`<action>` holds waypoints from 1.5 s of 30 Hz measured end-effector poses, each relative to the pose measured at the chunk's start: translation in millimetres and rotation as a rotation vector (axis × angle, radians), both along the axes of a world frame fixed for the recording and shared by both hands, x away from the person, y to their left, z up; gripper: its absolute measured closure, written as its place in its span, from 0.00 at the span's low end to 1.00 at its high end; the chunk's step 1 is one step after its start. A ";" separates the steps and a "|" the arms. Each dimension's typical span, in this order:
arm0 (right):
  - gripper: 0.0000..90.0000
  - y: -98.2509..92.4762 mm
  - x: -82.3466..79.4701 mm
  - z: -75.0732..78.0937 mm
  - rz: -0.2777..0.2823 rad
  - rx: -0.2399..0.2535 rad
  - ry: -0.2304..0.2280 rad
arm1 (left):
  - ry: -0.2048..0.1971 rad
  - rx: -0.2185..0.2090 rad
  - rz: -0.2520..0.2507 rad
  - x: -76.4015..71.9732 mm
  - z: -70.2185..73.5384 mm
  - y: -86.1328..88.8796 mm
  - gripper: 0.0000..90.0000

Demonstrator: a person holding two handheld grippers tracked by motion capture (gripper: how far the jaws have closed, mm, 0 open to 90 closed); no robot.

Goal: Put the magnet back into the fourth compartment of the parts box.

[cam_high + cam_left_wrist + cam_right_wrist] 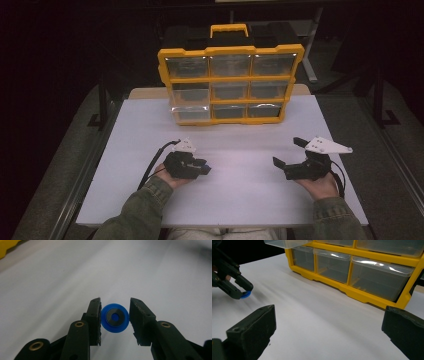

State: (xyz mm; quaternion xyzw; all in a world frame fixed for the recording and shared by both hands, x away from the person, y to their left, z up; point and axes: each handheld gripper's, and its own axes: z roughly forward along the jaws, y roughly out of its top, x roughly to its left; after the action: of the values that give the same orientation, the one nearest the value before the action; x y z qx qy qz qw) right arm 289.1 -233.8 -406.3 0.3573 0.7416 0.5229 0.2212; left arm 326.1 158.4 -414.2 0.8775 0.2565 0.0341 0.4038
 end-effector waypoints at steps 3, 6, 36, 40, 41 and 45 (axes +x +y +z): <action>0.00 -0.1 0.0 0.0 -0.001 0.000 0.000 | -0.004 -0.005 0.001 0.2 4.2 1.2 0.69; 0.00 -0.4 0.1 0.0 -0.002 0.001 0.001 | -0.008 -0.008 0.004 -0.1 7.0 2.8 0.69; 0.00 -0.4 -0.1 -0.3 -0.005 -0.002 0.001 | -0.063 -0.066 0.040 9.0 43.0 20.1 0.69; 0.00 -0.2 -0.4 -0.2 -0.005 -0.002 0.002 | -0.068 -0.073 0.047 9.6 44.5 22.4 0.69; 0.00 -0.2 -0.2 -0.3 -0.004 -0.002 0.001 | -0.069 -0.075 0.049 9.8 45.0 22.8 0.69; 0.00 -0.1 -0.1 -0.5 -0.004 -0.002 0.003 | -0.077 -0.081 0.051 11.0 49.7 24.0 0.69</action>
State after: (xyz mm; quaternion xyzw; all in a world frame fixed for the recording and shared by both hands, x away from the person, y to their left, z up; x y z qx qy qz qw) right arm 289.0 -234.0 -406.9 0.3593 0.7417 0.5211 0.2219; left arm 337.1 182.4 -364.5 0.8516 0.2643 0.0679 0.4476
